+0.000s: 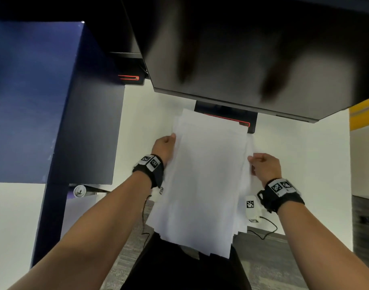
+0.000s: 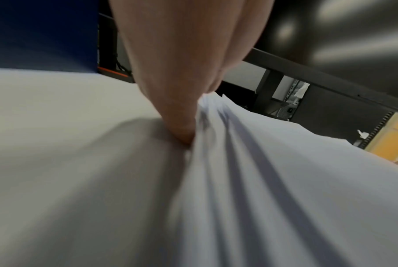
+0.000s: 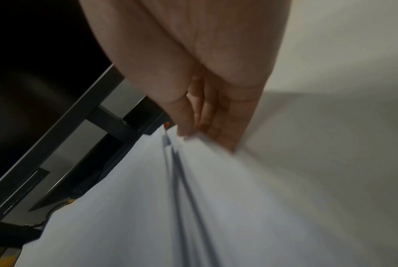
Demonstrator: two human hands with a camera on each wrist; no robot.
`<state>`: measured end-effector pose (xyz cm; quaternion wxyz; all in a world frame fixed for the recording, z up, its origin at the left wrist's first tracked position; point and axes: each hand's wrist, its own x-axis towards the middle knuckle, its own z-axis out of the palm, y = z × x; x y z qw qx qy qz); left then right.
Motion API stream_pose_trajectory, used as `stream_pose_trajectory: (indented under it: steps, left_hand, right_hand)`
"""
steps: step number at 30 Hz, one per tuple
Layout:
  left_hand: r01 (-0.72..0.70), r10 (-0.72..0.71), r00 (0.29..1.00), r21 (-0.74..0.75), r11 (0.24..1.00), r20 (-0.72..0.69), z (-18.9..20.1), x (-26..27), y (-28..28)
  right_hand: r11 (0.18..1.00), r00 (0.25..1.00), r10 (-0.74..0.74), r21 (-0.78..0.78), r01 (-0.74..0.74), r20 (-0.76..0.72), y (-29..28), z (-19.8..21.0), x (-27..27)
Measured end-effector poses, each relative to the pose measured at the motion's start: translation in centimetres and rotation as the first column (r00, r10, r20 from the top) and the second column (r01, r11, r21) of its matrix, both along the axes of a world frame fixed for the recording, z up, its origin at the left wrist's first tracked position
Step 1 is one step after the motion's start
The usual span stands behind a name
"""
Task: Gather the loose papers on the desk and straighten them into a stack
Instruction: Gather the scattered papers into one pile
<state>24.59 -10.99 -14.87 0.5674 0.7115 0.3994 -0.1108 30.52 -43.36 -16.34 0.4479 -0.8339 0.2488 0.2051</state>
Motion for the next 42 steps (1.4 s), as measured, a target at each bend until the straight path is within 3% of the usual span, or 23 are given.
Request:
stream_pose_trajectory:
  steps: [2,4,6,8,11,14,16,20,24,27,29,33,38,42]
  left_hand:
    - [0.061,-0.063,0.998,-0.088,0.994,-0.017,0.3,-1.7,1.4]
    - [0.183,-0.195,0.978,-0.149,0.972,-0.072,0.2,-4.1,2.7]
    - [0.340,-0.346,0.927,-0.066,0.938,-0.142,-0.4,-6.6,2.9]
    - [0.444,-0.412,0.886,0.129,0.887,-0.211,-1.1,-8.2,1.8]
    - [0.281,-0.235,0.951,0.247,0.927,-0.201,-0.5,-8.4,-1.4]
    - [0.059,-0.042,0.992,0.145,0.988,-0.121,-0.2,-8.0,-3.1]
    - [0.024,-0.015,0.995,0.088,0.996,-0.095,0.3,-8.3,-2.9]
    - [0.229,-0.201,0.962,0.144,0.963,-0.186,1.0,-10.1,-1.0]
    - [0.502,-0.405,0.846,0.261,0.824,-0.348,0.8,-11.7,-0.3]
    - [0.562,-0.442,0.815,0.322,0.762,-0.376,0.6,-12.1,-1.2]
    - [0.562,-0.438,0.815,0.333,0.757,-0.379,0.8,-12.1,-1.7]
    - [0.515,-0.400,0.843,0.327,0.792,-0.360,2.3,-11.3,-1.2]
    - [0.366,-0.271,0.908,0.294,0.883,-0.319,2.8,-6.5,-1.1]
    - [0.256,-0.172,0.941,0.283,0.924,-0.290,2.3,-3.0,-3.3]
  right_hand:
    - [0.991,0.994,0.041,0.128,-0.027,-0.106,-1.6,1.6,-1.4]
    - [0.982,0.967,0.153,0.139,-0.126,-0.205,-2.8,2.6,-3.3]
    - [0.976,0.944,0.205,0.125,-0.177,-0.260,-3.2,2.6,-5.2]
    - [0.977,0.943,0.204,0.114,-0.180,-0.261,-2.6,2.1,-6.8]
    - [0.978,0.957,0.206,0.079,-0.194,-0.204,-0.5,1.6,-7.9]
    - [0.979,0.968,0.198,0.073,-0.189,-0.151,0.7,2.2,-7.9]
    - [0.987,0.982,0.159,0.042,-0.155,-0.103,0.0,2.6,-7.8]
    - [0.993,0.989,0.115,-0.026,-0.118,-0.090,-2.1,3.6,-8.7]
    - [0.974,0.947,0.220,0.006,-0.225,-0.235,-1.4,4.0,-11.2]
    - [0.947,0.930,0.295,-0.062,-0.315,-0.220,0.1,3.3,-12.2]
    - [0.926,0.921,0.335,-0.112,-0.361,-0.201,0.7,3.1,-12.3]
    - [0.954,0.943,0.267,-0.084,-0.288,-0.200,-0.6,3.4,-10.5]
    - [0.918,0.957,0.268,-0.270,-0.289,-0.112,-0.7,4.1,-6.2]
    - [0.967,0.973,0.159,-0.173,-0.187,-0.167,2.7,3.5,-4.4]
